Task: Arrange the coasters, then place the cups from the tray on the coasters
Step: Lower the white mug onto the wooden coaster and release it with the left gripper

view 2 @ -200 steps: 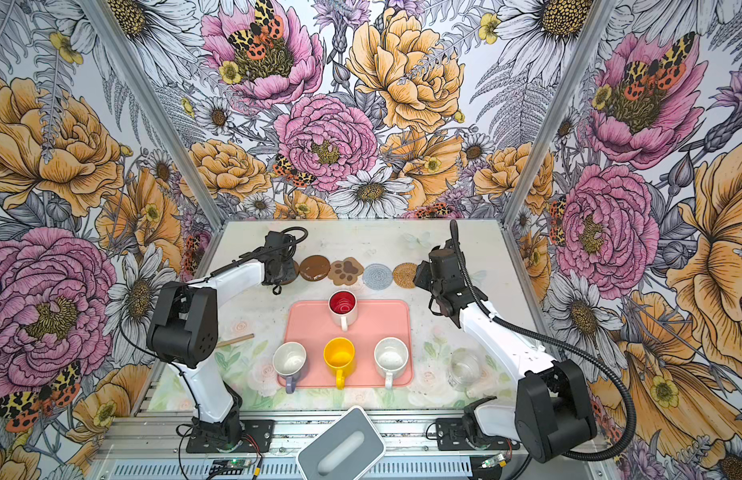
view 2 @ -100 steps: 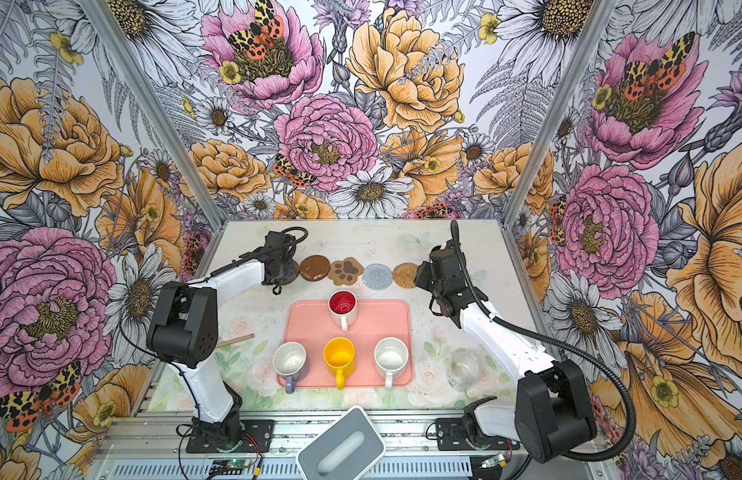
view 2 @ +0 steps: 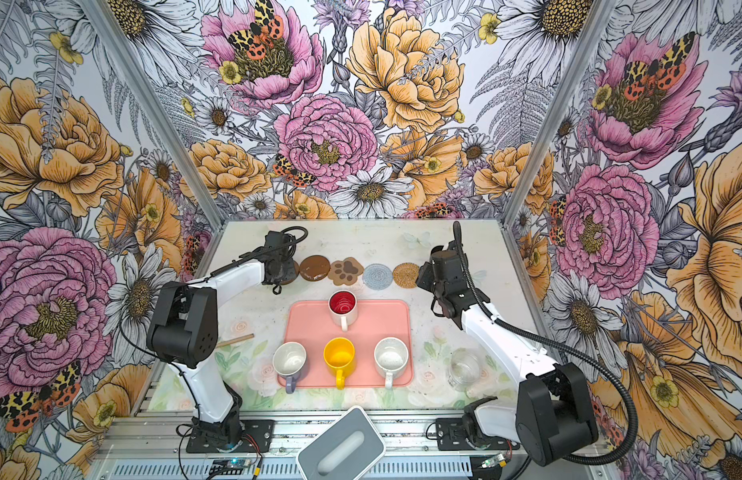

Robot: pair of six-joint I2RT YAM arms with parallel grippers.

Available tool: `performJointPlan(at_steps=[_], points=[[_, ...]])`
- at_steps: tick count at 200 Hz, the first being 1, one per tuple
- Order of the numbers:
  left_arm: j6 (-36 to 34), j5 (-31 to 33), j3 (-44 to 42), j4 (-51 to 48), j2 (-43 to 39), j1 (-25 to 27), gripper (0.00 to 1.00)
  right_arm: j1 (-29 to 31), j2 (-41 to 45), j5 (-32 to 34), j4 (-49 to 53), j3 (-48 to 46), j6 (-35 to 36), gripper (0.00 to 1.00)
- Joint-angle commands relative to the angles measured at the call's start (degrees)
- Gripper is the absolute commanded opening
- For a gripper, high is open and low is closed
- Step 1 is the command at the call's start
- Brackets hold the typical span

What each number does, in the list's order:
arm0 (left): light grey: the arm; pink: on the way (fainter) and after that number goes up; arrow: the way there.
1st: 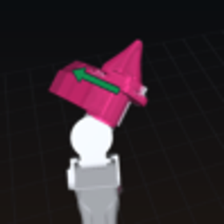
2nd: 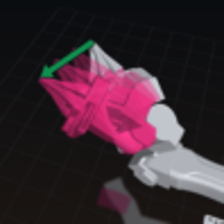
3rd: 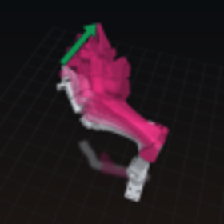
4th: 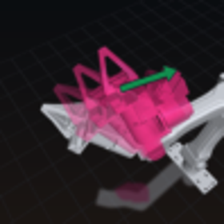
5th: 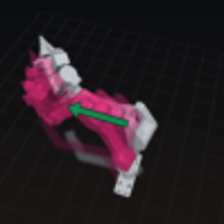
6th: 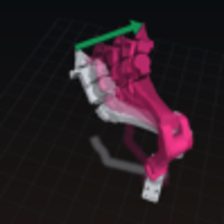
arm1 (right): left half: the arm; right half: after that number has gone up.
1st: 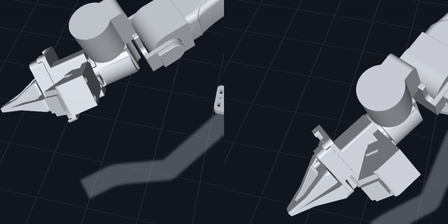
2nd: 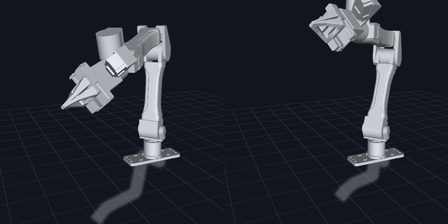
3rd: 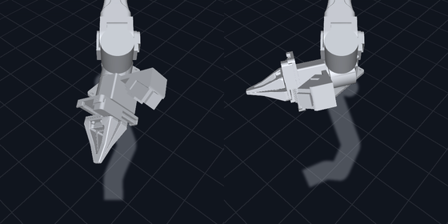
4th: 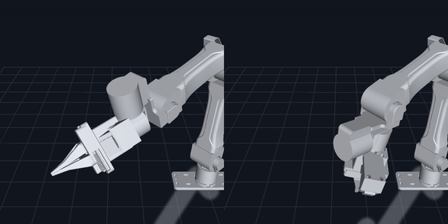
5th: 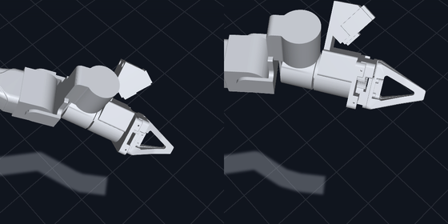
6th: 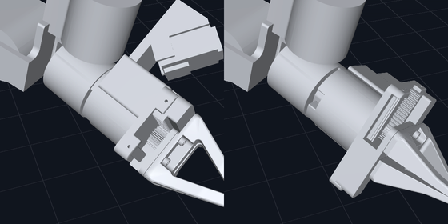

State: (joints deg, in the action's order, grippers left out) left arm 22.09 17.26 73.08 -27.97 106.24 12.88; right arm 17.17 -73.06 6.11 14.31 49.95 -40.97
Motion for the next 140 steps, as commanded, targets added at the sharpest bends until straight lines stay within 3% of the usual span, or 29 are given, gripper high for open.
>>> performJointPlan(at_steps=[1, 140], points=[[-0.6, -0.6, 0.5, 1.5, -1.4, -0.5, 0.22, -0.4, 1.6, -0.1, -0.6, -0.5, -0.1, 0.55], [0.3, -0.9, -1.8, 1.3, -9.3, 0.0, 0.29, -0.5, 2.4, -0.4, -0.6, -0.7, 0.0, 0.55]])
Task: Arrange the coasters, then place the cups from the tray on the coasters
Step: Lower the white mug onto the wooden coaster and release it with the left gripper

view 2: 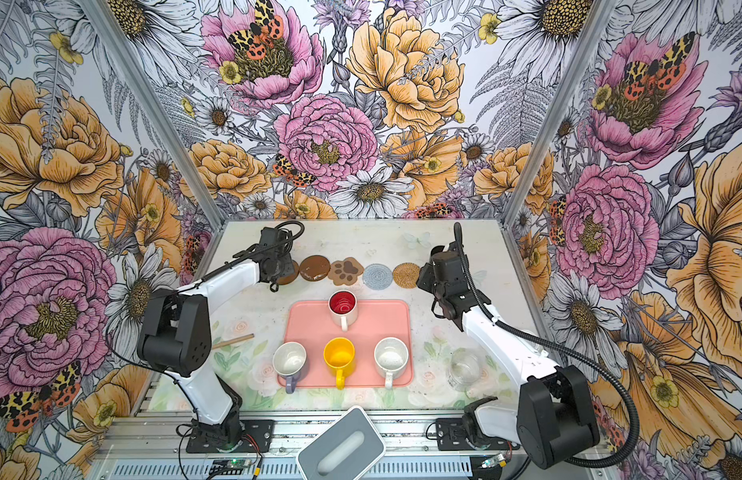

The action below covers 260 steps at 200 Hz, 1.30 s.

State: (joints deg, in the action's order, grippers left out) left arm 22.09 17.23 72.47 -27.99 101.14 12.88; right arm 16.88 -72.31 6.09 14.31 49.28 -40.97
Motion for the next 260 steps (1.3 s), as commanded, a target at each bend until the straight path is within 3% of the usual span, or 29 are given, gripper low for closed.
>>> performJointPlan(at_steps=[1, 58, 99, 127, 162, 179, 195, 260], points=[[0.4, -0.9, -1.2, 1.4, -4.3, 0.0, 0.29, -0.3, 1.6, -0.3, -0.6, -0.1, -0.1, 0.55], [0.9, 3.2, -1.0, 1.6, -12.1, 4.4, 0.31, -0.2, 1.9, -0.5, -0.6, -0.3, -0.3, 0.55], [2.8, 7.5, 0.5, 2.7, -16.8, 8.9, 0.41, -0.3, 1.9, -1.4, -0.9, -0.5, -0.9, 0.55], [2.8, 9.9, -4.1, 6.1, -20.6, 12.7, 0.42, -0.2, 2.0, -1.9, -1.2, -0.6, -0.8, 0.55], [0.1, 13.9, -10.7, 11.2, -24.2, 15.8, 0.51, -0.1, 1.8, -2.8, -1.6, -0.6, 0.0, 0.55], [-0.3, 13.6, -13.2, 14.4, -25.5, 16.2, 0.52, -0.1, 1.7, -3.8, -1.6, -0.2, 0.2, 0.55], [-0.4, 12.4, -15.1, 17.3, -26.6, 16.3, 0.60, 0.3, 1.9, -3.7, -1.6, -0.1, 0.3, 0.55], [-1.0, 10.3, -16.9, 19.9, -27.0, 16.4, 0.62, 2.1, 2.1, -3.3, -3.2, 0.0, 0.3, 0.57]])
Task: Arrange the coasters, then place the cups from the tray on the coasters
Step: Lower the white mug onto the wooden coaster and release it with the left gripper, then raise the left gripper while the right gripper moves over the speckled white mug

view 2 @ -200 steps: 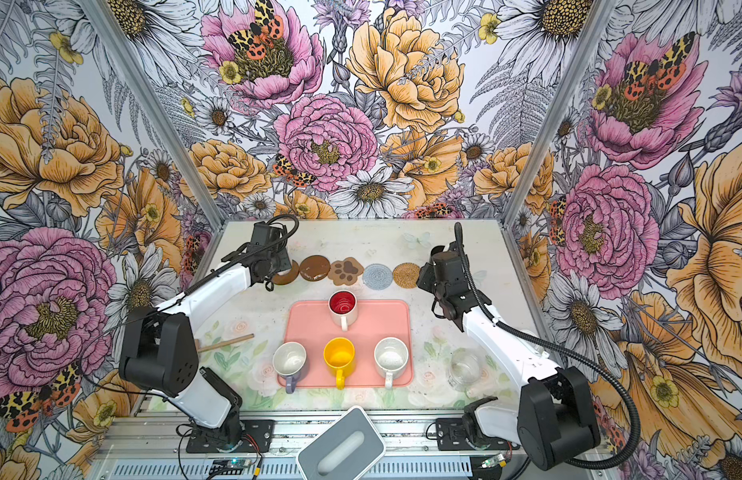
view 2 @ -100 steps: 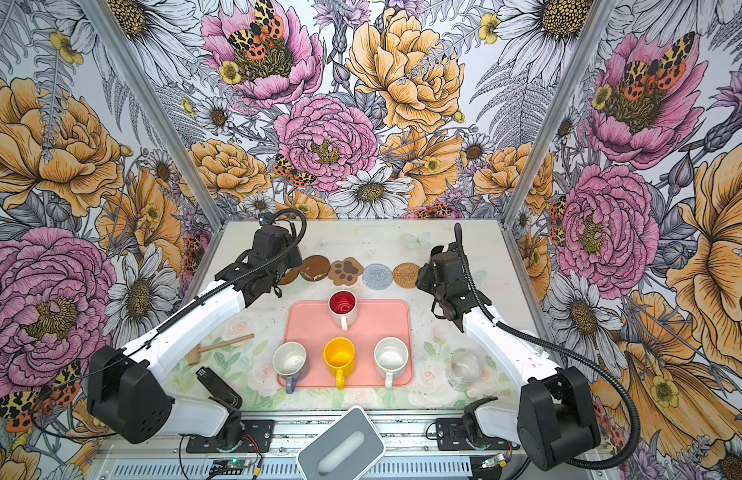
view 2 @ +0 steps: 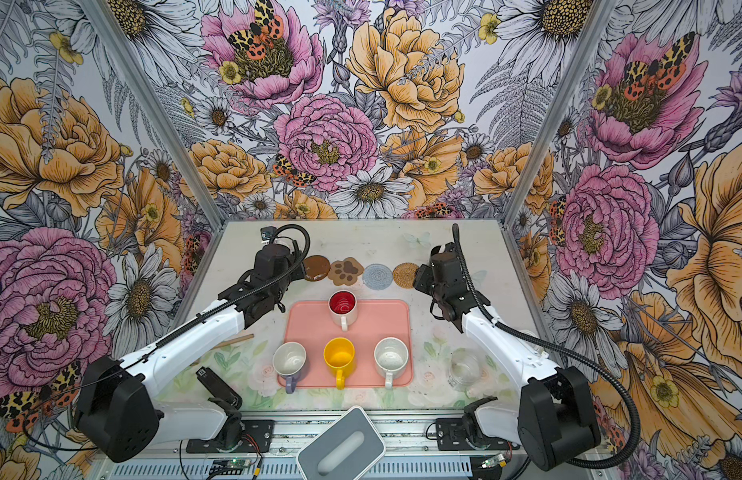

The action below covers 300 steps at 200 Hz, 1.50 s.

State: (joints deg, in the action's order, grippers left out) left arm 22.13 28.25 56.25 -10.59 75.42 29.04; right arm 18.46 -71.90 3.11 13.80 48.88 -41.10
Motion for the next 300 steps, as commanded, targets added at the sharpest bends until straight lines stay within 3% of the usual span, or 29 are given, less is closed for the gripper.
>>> performJointPlan(at_steps=[1, 44, 52, 74, 140, 198, 238, 300], points=[[-1.1, -0.7, -0.7, 2.6, -1.3, 0.3, 0.62, 0.5, 1.7, -0.3, -2.7, 0.4, 0.4, 0.57], [-3.5, -1.6, -1.6, 3.2, -2.9, 0.3, 0.64, 1.8, 2.6, -4.0, -2.4, 1.3, 1.7, 0.57], [-4.2, -1.2, -1.9, 3.2, -3.4, 0.4, 0.65, 2.7, 3.3, -4.5, -2.0, 1.6, 2.3, 0.64], [-5.3, -0.2, -3.3, 4.1, -4.9, 0.2, 0.67, 6.1, 6.2, -3.9, 1.1, 2.0, 3.7, 0.65], [-6.7, 0.3, -5.0, 6.2, -5.9, -0.2, 0.69, 17.7, 18.2, 1.5, 24.0, 3.7, 5.1, 0.64], [-6.7, -0.7, -5.5, 7.5, -5.0, -0.6, 0.71, 30.1, 20.9, 4.7, 42.6, 3.3, -4.9, 0.60], [-6.5, -1.0, -5.5, 7.2, -4.7, -1.1, 0.71, 38.5, 20.9, 7.7, 43.7, 0.6, -13.9, 0.59], [-5.4, -1.4, -7.0, 7.2, -6.1, -3.0, 0.71, 46.7, 19.0, 9.1, 43.8, -2.0, -23.1, 0.58]])
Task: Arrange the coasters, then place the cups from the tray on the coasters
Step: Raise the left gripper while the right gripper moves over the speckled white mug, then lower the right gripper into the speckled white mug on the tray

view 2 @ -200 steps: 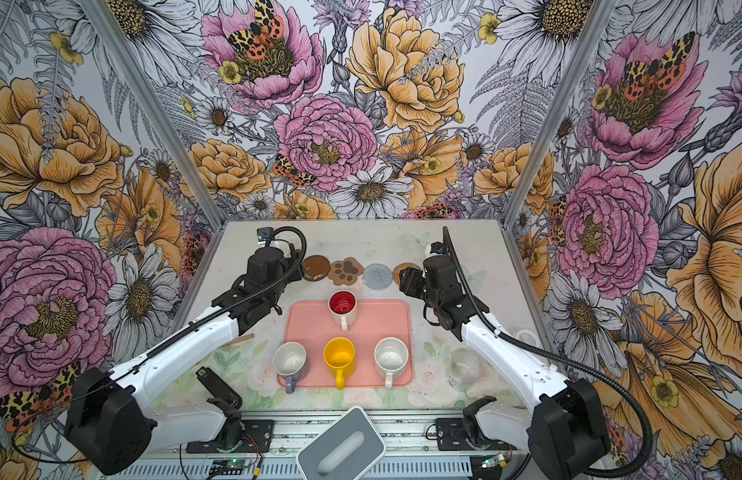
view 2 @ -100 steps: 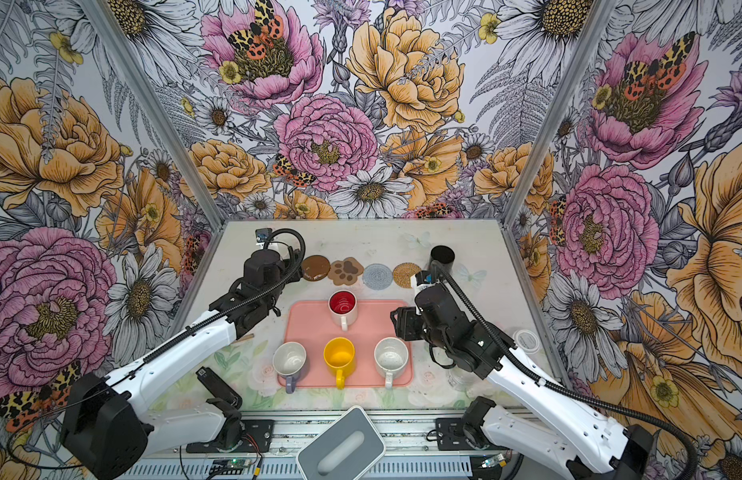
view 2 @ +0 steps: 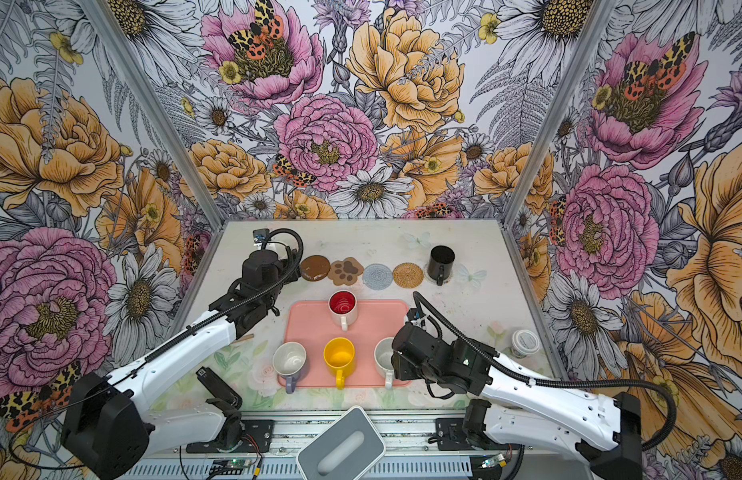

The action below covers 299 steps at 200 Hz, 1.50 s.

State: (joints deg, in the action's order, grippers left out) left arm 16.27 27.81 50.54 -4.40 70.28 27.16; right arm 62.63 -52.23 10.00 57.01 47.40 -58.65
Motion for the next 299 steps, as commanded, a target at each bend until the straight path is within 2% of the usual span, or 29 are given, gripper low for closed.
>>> performJointPlan(at_steps=[1, 50, 105, 170, 299], points=[[0.5, -1.0, -1.3, 1.1, -1.0, -1.2, 0.71, 2.7, -0.7, 2.3, 0.6, -0.6, -5.7, 0.58], [2.9, -3.0, -3.2, 2.0, -2.3, -3.8, 0.71, 7.8, -3.5, 5.1, 0.5, -1.1, -11.6, 0.58], [4.5, -4.4, -4.0, 2.5, -2.6, -4.9, 0.71, 9.7, -7.1, 7.1, 0.4, -1.2, -15.7, 0.58], [5.1, -5.3, -4.3, 2.8, -2.5, -5.3, 0.70, 11.1, -8.7, 7.2, -0.4, -1.4, -17.4, 0.58], [5.4, -6.6, -4.6, 3.2, -2.3, -5.5, 0.71, 11.5, -14.4, 5.8, -6.2, -2.8, -16.5, 0.58]])
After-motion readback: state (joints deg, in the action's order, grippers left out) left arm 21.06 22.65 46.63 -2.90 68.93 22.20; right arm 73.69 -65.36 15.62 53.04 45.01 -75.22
